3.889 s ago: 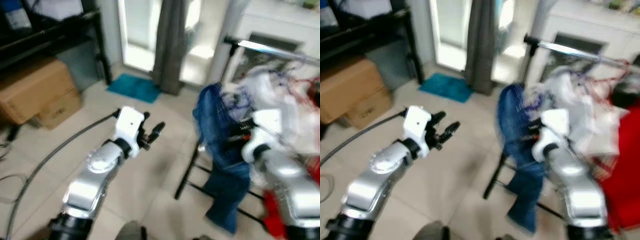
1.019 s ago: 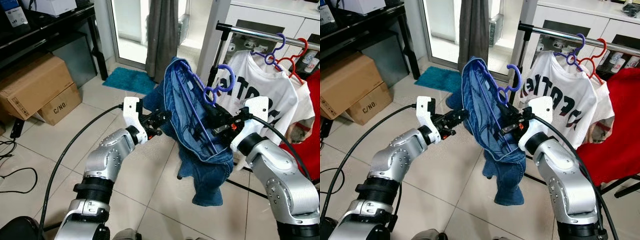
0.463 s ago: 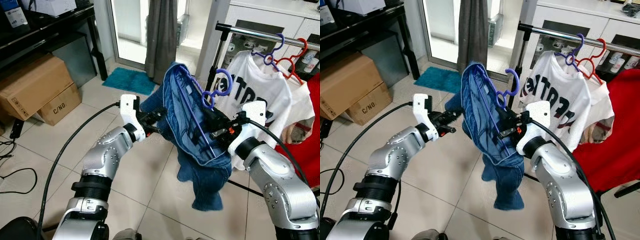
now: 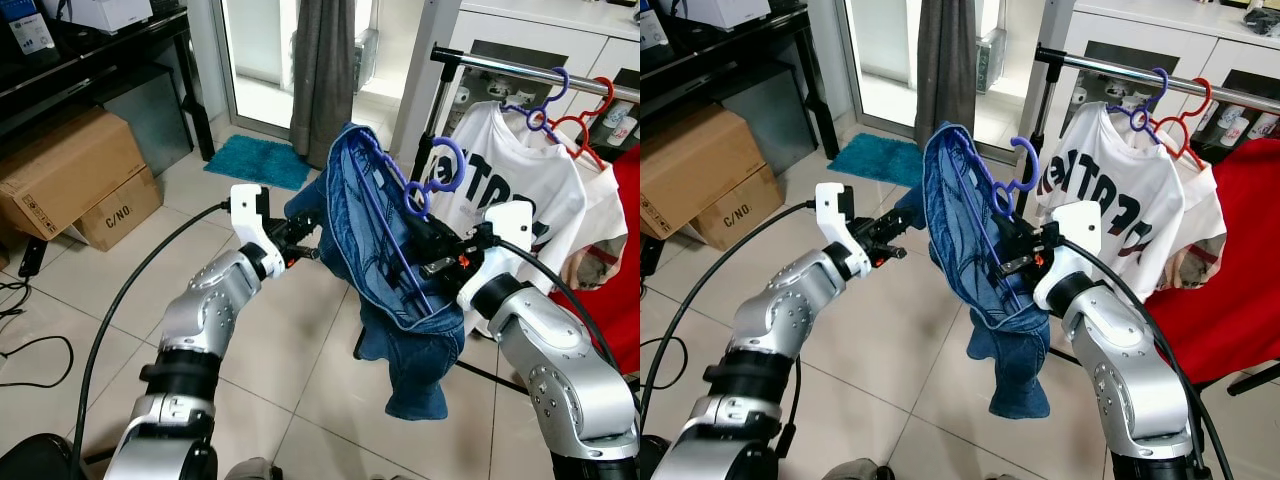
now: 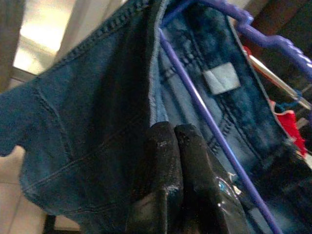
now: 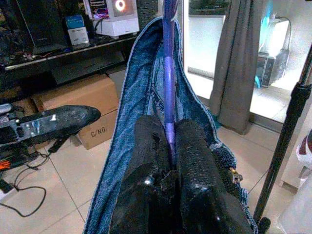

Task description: Hang hanger

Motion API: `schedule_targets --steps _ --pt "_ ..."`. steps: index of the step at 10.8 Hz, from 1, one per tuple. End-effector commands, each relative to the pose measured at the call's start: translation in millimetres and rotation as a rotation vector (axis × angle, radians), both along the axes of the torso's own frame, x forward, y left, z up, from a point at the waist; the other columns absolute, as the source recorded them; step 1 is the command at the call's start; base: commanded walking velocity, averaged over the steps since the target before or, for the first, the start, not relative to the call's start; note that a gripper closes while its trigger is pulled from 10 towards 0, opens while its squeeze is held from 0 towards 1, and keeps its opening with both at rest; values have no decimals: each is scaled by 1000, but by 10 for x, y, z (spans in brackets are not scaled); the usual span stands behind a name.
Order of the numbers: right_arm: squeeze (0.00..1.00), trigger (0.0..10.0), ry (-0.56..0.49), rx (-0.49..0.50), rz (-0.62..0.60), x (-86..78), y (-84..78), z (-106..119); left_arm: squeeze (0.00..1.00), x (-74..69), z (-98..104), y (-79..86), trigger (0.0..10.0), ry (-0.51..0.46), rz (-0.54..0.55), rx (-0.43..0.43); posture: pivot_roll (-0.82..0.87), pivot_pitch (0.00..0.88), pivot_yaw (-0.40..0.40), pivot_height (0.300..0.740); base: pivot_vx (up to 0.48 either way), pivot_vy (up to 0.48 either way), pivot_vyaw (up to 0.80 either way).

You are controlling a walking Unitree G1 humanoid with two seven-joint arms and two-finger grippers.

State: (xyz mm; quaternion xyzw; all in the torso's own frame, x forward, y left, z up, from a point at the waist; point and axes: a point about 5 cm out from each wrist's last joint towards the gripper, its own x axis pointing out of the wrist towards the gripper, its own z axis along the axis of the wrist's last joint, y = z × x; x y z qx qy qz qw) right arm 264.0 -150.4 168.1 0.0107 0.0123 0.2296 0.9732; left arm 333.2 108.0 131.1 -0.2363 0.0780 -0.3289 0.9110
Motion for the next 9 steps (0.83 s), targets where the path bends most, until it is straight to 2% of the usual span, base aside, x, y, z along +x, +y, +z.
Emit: schedule_targets --steps 1,3,4,5,6,7,8,9 --pt "0 0 -64 4 19 -4 22 139 0 -25 26 -13 0 -12 -30 -16 16 0 -25 740 0 0 0" --pt "0 0 -63 1 18 1 21 139 0 -202 126 -127 0 -96 -237 -88 14 0 -25 740 0 0 0" --pt "0 0 -64 0 19 4 25 140 0 -270 124 -140 0 -106 -299 -74 13 0 -20 740 0 0 0" --pt "0 0 -65 -1 18 3 25 141 0 -259 117 -100 0 -109 -261 -45 13 0 -18 740 0 0 0" --pt "0 0 -66 -2 16 1 23 142 0 -256 96 -37 10000 -96 -230 -13 12 0 -14 740 0 0 0" --pt "0 0 -66 -2 12 0 16 143 1000 -379 109 42 10000 -151 -294 -41 12 0 -16 740 0 0 0" --pt "0 0 -66 -3 12 1 12 143 1000 -482 102 97 10000 -167 -357 -94 11 0 -19 740 0 0 0" --pt "0 0 -67 -7 17 11 2 152 1000 -535 -17 229 10000 -132 -353 -103 10 0 -23 740 0 0 0"
